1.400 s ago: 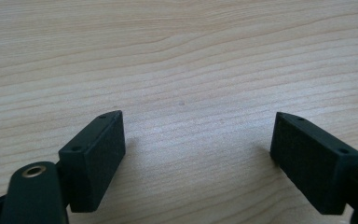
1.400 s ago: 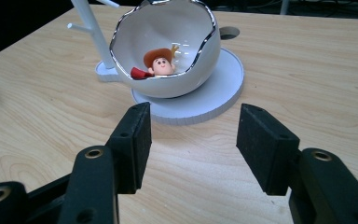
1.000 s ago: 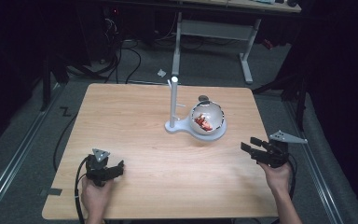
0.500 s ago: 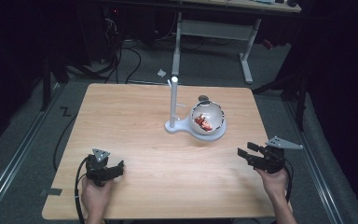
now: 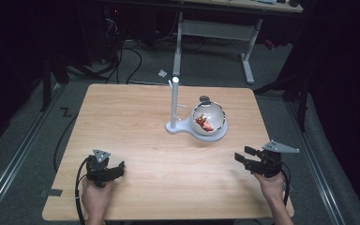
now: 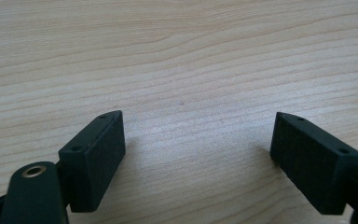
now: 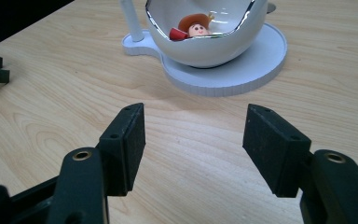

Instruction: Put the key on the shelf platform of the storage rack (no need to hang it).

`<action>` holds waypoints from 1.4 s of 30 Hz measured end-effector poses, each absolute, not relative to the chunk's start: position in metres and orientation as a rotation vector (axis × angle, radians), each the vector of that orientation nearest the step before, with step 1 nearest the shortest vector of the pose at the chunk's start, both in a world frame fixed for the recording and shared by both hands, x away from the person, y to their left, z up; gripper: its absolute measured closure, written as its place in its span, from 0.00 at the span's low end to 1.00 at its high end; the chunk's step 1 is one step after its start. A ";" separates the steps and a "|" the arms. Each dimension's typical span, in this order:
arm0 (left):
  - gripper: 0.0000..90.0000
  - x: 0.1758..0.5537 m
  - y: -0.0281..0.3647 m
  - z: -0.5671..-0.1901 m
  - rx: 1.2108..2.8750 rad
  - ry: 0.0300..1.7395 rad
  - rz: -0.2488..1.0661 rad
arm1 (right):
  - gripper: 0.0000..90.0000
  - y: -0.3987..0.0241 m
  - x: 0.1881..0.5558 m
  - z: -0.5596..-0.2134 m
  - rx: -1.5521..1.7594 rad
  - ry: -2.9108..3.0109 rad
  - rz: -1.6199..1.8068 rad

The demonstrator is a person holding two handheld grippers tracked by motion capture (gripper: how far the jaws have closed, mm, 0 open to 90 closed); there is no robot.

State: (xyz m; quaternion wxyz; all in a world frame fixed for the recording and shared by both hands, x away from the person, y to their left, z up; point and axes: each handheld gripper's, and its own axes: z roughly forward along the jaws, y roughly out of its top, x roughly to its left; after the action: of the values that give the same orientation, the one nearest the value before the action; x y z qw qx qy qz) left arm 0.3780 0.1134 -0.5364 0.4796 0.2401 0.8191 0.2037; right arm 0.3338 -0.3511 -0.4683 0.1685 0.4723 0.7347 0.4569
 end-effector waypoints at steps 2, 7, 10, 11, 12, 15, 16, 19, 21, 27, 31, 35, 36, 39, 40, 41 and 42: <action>0.20 0.378 0.113 -0.536 0.584 2.000 0.497 | 0.44 -0.348 0.333 -0.471 1.343 2.094 1.301; 0.20 0.378 0.113 -0.536 0.585 1.999 0.497 | 0.44 -0.343 0.334 -0.475 1.337 2.110 1.296; 0.20 0.378 0.113 -0.536 0.584 2.000 0.497 | 0.44 -0.339 0.334 -0.478 1.332 2.125 1.294; 0.20 0.378 0.113 -0.536 0.585 2.000 0.497 | 0.44 -0.337 0.334 -0.479 1.334 2.128 1.289; 0.20 0.378 0.113 -0.536 0.585 1.999 0.496 | 0.44 -0.336 0.334 -0.480 1.335 2.129 1.289; 0.20 0.378 0.113 -0.536 0.586 1.999 0.497 | 0.44 -0.331 0.335 -0.482 1.336 2.144 1.292; 0.20 0.378 0.113 -0.536 0.585 1.999 0.497 | 0.44 -0.329 0.335 -0.482 1.321 2.149 1.288; 0.20 0.378 0.113 -0.536 0.585 2.000 0.497 | 0.44 -0.323 0.336 -0.483 1.308 2.163 1.288; 0.20 0.378 0.113 -0.536 0.585 1.999 0.497 | 0.44 -0.323 0.336 -0.484 1.307 2.168 1.285; 0.20 0.378 0.113 -0.536 0.587 1.998 0.497 | 0.44 -0.316 0.336 -0.486 1.286 2.178 1.296; 0.20 0.378 0.113 -0.536 0.585 1.999 0.497 | 0.43 -0.312 0.336 -0.489 1.271 2.185 1.296; 0.20 0.378 0.113 -0.536 0.586 1.999 0.497 | 0.42 -0.309 0.336 -0.491 1.266 2.188 1.301; 0.20 0.378 0.113 -0.536 0.586 1.999 0.497 | 0.42 -0.308 0.336 -0.491 1.262 2.190 1.295; 0.20 0.378 0.113 -0.536 0.586 1.999 0.497 | 0.42 -0.304 0.338 -0.493 1.252 2.201 1.286; 0.20 0.378 0.113 -0.536 0.586 1.999 0.497 | 0.42 -0.303 0.338 -0.494 1.253 2.203 1.281; 0.20 0.378 0.113 -0.536 0.587 1.999 0.497 | 0.42 -0.302 0.339 -0.494 1.251 2.206 1.281; 0.20 0.378 0.113 -0.536 0.586 1.999 0.497 | 0.42 -0.301 0.339 -0.495 1.254 2.213 1.279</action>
State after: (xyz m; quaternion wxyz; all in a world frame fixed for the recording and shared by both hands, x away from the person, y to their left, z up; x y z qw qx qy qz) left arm 0.3780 0.1134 -0.5364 0.4795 0.2401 0.8191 0.2037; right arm 0.3391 -0.3005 -0.4949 0.1467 0.4357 0.7689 0.4444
